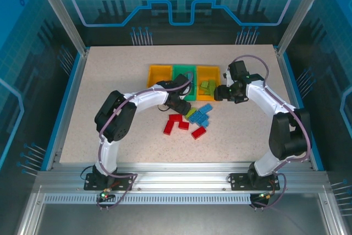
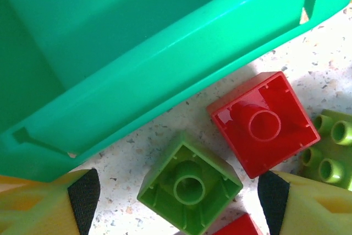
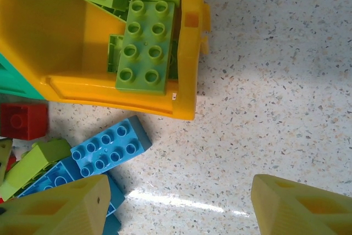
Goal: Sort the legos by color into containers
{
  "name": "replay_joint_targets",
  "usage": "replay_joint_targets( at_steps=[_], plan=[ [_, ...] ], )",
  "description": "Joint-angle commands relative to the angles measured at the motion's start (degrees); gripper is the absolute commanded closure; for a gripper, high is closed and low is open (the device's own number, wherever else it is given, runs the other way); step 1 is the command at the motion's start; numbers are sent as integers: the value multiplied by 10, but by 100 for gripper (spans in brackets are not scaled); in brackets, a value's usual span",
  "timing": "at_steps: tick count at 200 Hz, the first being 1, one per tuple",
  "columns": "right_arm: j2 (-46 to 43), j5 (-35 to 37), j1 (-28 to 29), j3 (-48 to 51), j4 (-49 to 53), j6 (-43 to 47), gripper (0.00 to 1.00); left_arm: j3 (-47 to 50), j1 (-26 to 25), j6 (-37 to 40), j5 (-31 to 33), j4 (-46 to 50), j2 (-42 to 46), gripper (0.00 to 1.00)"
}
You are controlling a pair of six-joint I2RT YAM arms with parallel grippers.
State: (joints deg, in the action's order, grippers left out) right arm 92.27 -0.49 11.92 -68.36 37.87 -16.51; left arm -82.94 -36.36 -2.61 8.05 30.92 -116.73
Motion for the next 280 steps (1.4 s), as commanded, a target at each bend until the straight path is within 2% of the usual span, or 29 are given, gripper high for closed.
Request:
replay_joint_targets(
  at_steps=[1,20,45,79,97,157,218,280],
  plan=[
    [12,-8,-9,-23,2,2,30,-9,2,24,-6,-6,-23,21],
    [16,-8,-9,-27,4,3,30,-2,7,26,-11,-18,-25,22],
    [19,-8,-9,-30,6,3,30,2,16,21,-29,-19,-21,32],
    [19,-6,-9,-31,7,2,30,23,16,20,-39,-31,-6,35],
    [19,-7,-9,-31,7,1,30,29,17,16,-43,-36,-1,43],
    [12,2,-9,-28,12,3,30,39,17,1,-48,-35,13,59],
    [9,0,-10,-24,7,0,30,40,16,-31,-39,-13,59,63],
    [2,1,-16,-23,7,-1,30,-23,8,-46,-56,10,80,62]
  ],
)
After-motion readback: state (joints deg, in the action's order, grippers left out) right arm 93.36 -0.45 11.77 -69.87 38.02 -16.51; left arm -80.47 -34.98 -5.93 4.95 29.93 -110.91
